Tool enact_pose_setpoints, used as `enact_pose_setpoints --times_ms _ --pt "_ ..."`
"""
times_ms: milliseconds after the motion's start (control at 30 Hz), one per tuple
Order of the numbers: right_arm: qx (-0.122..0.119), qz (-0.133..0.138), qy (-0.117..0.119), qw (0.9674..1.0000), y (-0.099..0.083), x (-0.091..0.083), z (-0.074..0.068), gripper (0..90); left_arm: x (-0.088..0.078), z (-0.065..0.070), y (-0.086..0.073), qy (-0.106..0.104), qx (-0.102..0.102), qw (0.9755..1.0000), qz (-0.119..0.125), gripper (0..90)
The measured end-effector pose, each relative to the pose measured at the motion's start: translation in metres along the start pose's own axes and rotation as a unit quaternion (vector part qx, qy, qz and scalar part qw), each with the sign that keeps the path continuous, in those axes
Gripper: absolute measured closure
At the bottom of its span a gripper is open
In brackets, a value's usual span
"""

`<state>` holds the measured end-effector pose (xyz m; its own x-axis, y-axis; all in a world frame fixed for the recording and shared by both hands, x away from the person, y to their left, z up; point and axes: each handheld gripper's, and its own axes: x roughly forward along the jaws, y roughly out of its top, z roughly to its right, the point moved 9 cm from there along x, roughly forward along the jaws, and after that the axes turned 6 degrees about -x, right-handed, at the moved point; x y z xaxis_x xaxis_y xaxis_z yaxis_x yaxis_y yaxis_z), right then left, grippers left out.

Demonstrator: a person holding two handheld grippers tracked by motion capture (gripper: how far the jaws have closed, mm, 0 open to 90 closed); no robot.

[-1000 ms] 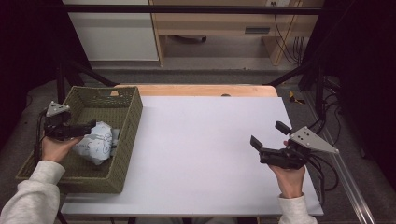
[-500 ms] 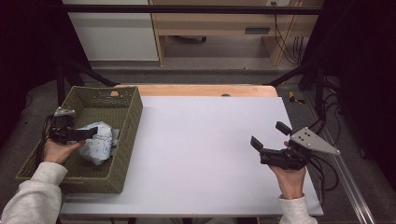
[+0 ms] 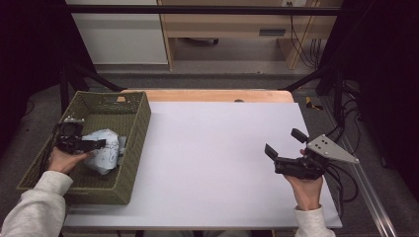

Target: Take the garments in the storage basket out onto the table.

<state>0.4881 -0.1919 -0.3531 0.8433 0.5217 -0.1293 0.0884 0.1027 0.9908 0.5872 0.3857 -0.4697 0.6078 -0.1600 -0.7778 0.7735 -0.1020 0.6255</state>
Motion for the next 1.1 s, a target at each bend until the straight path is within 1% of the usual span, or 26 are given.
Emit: enact_pose_setpoints --times_ms 133,300,367,467,500,700,733,800,933,1100 --pt "0.002 -0.001 0.001 1.0000 0.000 0.000 -0.001 0.3 0.004 0.002 -0.004 -0.006 0.001 0.9998 -0.017 7.2" --pt "0.002 -0.003 0.002 1.0000 -0.001 0.001 -0.001 0.2 0.006 0.004 -0.007 -0.013 -0.011 0.9994 -0.029 13.0" --pt "-0.001 -0.003 0.001 1.0000 -0.001 0.001 -0.001 0.2 0.007 0.005 -0.009 -0.015 -0.010 0.9991 -0.039 17.3" --pt "0.001 -0.003 0.000 1.0000 -0.001 0.001 0.000 0.2 0.007 0.005 -0.010 -0.017 -0.013 0.9987 -0.046 25.3" --pt "0.001 -0.003 0.001 1.0000 -0.001 0.001 -0.001 0.1 0.007 0.006 -0.010 -0.018 -0.016 0.9985 -0.048 28.1" --pt "0.002 -0.004 0.002 1.0000 -0.001 0.000 0.000 0.1 0.006 0.010 -0.012 -0.031 -0.018 0.9977 -0.058 52.8" --pt "0.003 -0.004 0.003 1.0000 -0.001 0.000 -0.001 0.1 0.006 0.010 -0.012 -0.029 -0.020 0.9979 -0.055 55.4" --pt "0.003 -0.004 0.003 1.0000 -0.001 0.000 -0.001 0.1 0.004 0.011 -0.013 -0.032 -0.017 0.9974 -0.062 60.6" --pt "0.003 -0.004 0.004 1.0000 -0.001 0.000 -0.001 0.2 0.003 0.012 -0.013 -0.032 -0.013 0.9974 -0.063 67.6" --pt "0.002 -0.004 0.005 1.0000 -0.001 0.001 -0.001 0.2 0.000 0.012 -0.012 -0.027 -0.006 0.9980 -0.057 71.2"
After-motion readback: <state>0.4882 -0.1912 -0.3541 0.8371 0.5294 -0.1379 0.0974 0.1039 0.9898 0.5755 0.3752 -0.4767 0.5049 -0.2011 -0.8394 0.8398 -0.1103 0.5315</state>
